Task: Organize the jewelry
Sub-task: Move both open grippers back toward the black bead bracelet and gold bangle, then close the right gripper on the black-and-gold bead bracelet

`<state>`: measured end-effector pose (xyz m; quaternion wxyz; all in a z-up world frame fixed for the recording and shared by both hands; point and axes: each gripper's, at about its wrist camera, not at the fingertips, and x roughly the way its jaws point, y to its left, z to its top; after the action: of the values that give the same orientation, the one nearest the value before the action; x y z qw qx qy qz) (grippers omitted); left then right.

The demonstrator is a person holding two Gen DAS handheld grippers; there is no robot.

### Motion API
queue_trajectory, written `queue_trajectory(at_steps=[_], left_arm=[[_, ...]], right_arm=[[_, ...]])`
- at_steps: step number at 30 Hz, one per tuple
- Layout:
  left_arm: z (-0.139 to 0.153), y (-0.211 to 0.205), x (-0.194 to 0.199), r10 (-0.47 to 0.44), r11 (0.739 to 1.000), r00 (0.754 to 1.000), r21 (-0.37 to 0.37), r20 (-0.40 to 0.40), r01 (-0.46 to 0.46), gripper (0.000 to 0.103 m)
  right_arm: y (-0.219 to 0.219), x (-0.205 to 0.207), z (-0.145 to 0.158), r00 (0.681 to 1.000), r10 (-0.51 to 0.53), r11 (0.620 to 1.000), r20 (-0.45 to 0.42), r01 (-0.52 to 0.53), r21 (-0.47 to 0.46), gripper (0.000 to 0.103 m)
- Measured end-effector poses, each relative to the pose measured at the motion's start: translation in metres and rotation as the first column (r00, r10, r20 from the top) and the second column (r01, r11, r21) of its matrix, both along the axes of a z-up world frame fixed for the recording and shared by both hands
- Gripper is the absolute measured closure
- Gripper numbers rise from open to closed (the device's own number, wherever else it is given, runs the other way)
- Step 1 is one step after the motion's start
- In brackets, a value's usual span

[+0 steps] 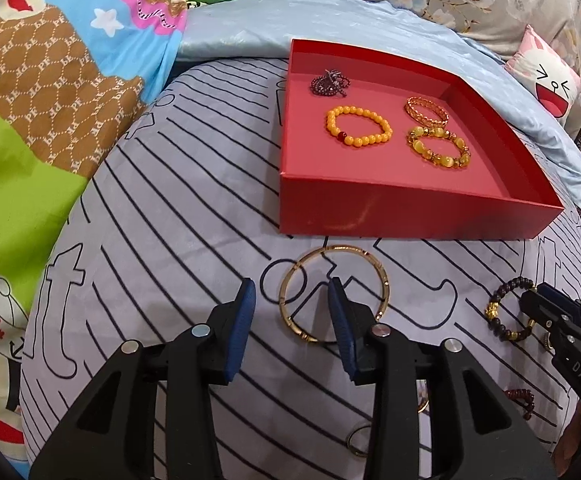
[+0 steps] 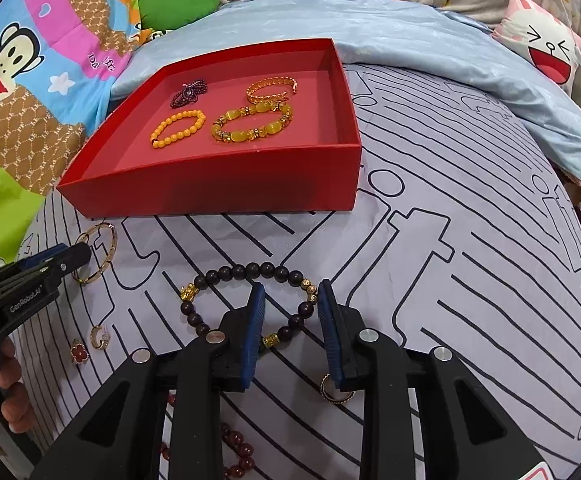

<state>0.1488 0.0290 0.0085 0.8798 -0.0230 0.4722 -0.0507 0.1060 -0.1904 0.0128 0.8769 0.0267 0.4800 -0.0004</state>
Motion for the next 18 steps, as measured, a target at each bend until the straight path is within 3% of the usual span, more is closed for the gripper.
queue_trajectory(at_steps=[5,8,10,12,18], left_arm=[[0.001,-0.001,0.001,-0.007,1.0,1.0,-0.023,-0.002,0.007,0.068],[0.003,-0.001,-0.001,-0.007,0.998,1.0,-0.058,-0.007,0.006,0.066],[0.005,-0.002,-0.005,-0.011,0.997,1.0,-0.072,-0.004,0.011,0.053],[0.008,-0.006,-0.008,-0.023,0.997,1.0,-0.069,0.012,0.023,0.047],[0.001,-0.02,-0.004,-0.051,0.998,0.999,-0.045,-0.005,0.051,0.046]], right_arm=[[-0.003,0.0,-0.001,1.0,-0.004,1.0,0.004,0.004,0.0,0.094],[-0.003,-0.001,-0.001,1.0,-0.003,1.0,0.009,0.003,0.001,0.095],[-0.003,-0.002,-0.001,1.0,-0.004,1.0,0.011,0.004,-0.003,0.095],[-0.003,-0.002,-0.001,1.0,-0.005,1.0,0.011,0.005,-0.002,0.095],[-0.004,-0.002,-0.001,1.0,-0.011,1.0,0.003,0.011,0.01,0.095]])
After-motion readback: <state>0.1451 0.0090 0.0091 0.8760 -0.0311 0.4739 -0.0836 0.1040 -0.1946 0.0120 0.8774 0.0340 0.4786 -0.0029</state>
